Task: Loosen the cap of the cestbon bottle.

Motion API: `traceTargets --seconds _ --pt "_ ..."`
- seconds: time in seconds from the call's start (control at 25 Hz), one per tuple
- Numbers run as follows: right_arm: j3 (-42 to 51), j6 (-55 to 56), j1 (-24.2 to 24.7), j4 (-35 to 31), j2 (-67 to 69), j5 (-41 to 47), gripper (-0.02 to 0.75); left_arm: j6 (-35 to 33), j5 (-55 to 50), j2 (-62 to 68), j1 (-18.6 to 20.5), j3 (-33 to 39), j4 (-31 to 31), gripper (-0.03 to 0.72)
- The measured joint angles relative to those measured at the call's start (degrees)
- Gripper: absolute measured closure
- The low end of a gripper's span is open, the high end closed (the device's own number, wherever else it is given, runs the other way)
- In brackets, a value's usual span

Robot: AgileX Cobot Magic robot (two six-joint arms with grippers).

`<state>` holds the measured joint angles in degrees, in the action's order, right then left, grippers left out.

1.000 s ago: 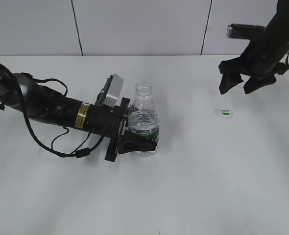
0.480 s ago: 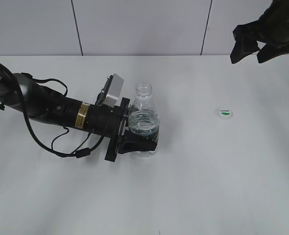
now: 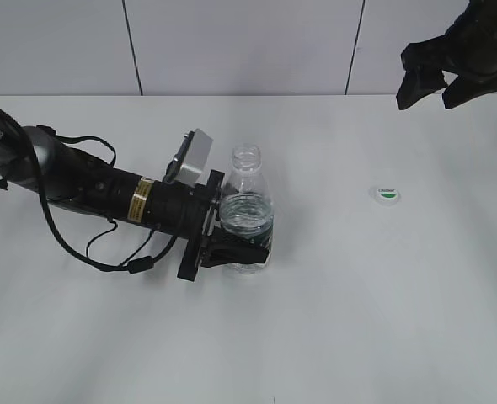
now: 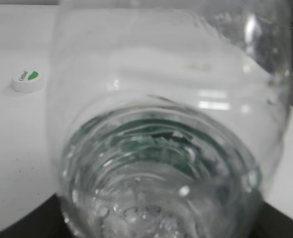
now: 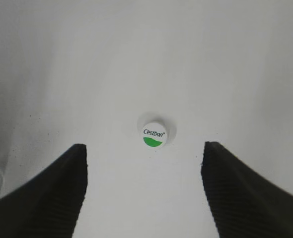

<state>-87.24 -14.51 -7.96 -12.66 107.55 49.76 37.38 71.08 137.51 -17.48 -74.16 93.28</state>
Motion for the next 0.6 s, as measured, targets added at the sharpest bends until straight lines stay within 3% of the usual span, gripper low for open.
traceTargets --seconds 0.6 --pt "0.0 -0.01 0.0 0.28 0.0 -0.61 0.193 0.0 0.11 0.49 -0.06 0.06 -3.57 0.276"
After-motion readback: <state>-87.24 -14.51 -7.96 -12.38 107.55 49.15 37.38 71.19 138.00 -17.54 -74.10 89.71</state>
